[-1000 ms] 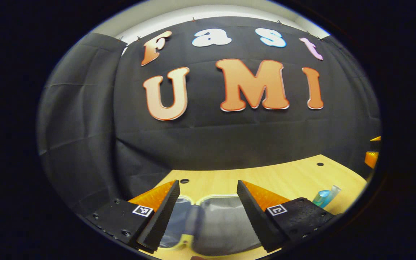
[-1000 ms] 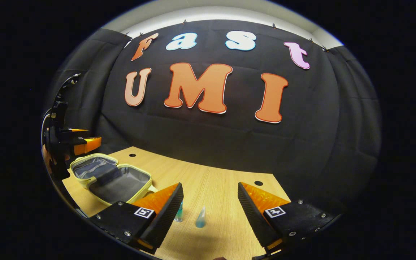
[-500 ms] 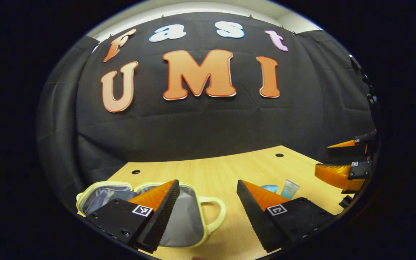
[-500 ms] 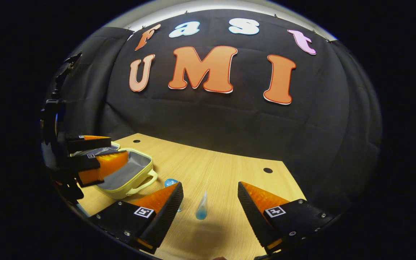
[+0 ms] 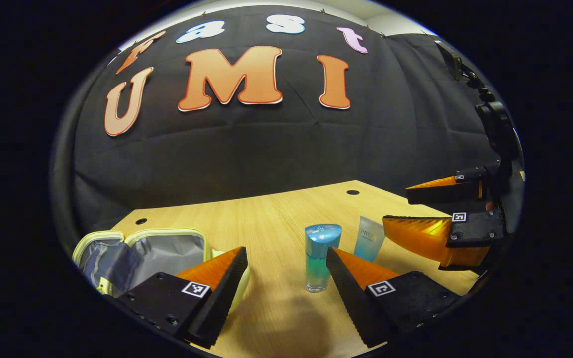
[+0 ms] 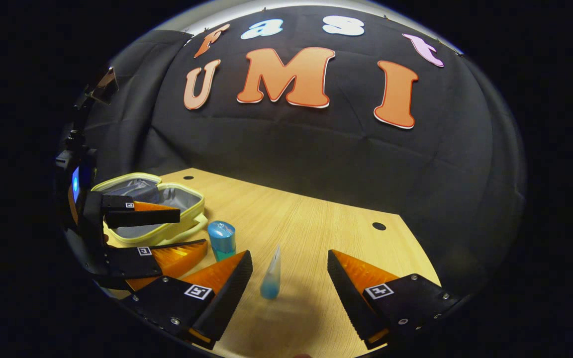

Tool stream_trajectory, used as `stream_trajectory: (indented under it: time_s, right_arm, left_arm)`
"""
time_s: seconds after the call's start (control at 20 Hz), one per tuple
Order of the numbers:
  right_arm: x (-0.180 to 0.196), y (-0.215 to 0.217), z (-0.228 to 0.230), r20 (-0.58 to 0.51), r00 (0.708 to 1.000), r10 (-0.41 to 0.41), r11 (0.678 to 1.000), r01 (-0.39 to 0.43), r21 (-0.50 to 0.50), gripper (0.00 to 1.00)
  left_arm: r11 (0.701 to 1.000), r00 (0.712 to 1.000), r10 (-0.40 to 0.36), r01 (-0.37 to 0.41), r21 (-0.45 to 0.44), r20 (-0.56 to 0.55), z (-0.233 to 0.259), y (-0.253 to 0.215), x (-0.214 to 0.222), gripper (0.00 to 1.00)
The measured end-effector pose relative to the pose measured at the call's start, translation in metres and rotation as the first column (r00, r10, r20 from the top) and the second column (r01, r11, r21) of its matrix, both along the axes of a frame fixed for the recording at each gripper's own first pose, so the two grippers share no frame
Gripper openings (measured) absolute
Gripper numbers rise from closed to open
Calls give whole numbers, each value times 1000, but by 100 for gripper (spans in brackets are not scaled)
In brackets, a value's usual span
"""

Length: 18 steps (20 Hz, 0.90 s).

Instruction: First open the suitcase, pack the skin care products into it, and then close the suitcase.

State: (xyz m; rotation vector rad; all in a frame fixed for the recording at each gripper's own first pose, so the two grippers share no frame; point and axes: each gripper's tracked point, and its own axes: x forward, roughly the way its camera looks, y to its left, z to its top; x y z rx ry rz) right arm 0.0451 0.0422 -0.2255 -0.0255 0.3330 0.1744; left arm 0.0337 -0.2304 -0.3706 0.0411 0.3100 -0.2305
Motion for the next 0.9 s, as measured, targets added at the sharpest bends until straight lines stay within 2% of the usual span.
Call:
stream_trajectory:
  time_s: [0.4,0.55,0.7,0.8,0.9]
  right_arm:
    - [9,-17,-31,-41,999,-19,1000,19,3,96]
    - [12,-19,-34,-48,998,-26,1000,26,8,96]
    - [14,-20,-40,-56,998,-20,1000,20,9,96]
    - [13,-17,-43,-65,998,-7,1000,8,12,96]
    - [14,-12,-45,-68,998,14,1000,-12,18,96]
  left_arm:
    - [999,997,-54,54,0,-57,-52,-31,26,99]
    - [998,996,-50,52,22,-70,-63,-32,44,99]
    - [999,995,-40,41,2,-86,-71,-33,58,99]
    - [999,996,-47,46,-9,-75,-68,-41,66,96]
    - [998,994,-65,63,-30,-85,-70,-51,68,84]
